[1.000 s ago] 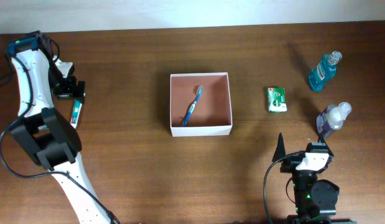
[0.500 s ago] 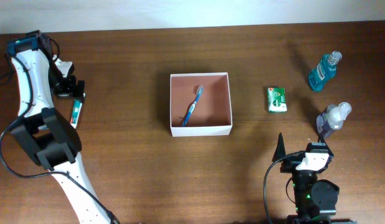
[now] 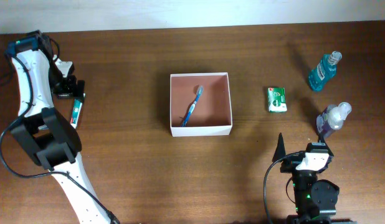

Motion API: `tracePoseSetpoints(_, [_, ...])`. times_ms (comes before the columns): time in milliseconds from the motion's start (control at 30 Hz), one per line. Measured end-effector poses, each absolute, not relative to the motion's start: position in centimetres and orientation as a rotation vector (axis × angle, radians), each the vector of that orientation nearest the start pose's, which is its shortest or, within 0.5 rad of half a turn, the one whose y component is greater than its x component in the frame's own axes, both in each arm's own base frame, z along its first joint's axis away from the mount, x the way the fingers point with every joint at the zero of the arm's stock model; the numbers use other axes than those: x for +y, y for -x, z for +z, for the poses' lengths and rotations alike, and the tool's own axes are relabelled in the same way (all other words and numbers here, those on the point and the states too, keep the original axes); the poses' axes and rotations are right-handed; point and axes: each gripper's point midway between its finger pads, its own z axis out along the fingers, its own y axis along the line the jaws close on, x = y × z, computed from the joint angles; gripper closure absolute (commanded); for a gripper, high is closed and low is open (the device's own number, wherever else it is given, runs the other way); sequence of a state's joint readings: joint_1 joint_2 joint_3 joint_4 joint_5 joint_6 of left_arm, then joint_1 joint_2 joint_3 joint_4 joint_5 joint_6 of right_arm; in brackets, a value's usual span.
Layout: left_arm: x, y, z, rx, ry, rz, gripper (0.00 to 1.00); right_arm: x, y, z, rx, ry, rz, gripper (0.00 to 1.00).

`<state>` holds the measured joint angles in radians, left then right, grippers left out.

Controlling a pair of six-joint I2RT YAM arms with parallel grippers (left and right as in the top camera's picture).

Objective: Pack container
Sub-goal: 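Lower the left gripper toward the green-white toothpaste tube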

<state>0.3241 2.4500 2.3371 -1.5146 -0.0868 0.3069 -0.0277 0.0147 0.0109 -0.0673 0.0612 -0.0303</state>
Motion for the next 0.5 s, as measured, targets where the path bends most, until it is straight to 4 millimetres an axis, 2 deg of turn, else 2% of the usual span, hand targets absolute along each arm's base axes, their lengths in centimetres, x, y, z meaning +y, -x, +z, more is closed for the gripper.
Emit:
tracePoseSetpoints(300, [15.2, -40.5, 3.7, 3.338, 0.016, 0.045, 0.02, -1.7, -24.6, 15.9, 1.642, -0.045, -0.094, 0.02])
tracePoseSetpoints(500, [15.1, -40.2, 3.0, 3.347, 0.016, 0.041, 0.02, -1.7, -24.6, 15.9, 1.642, -0.046, -0.094, 0.02])
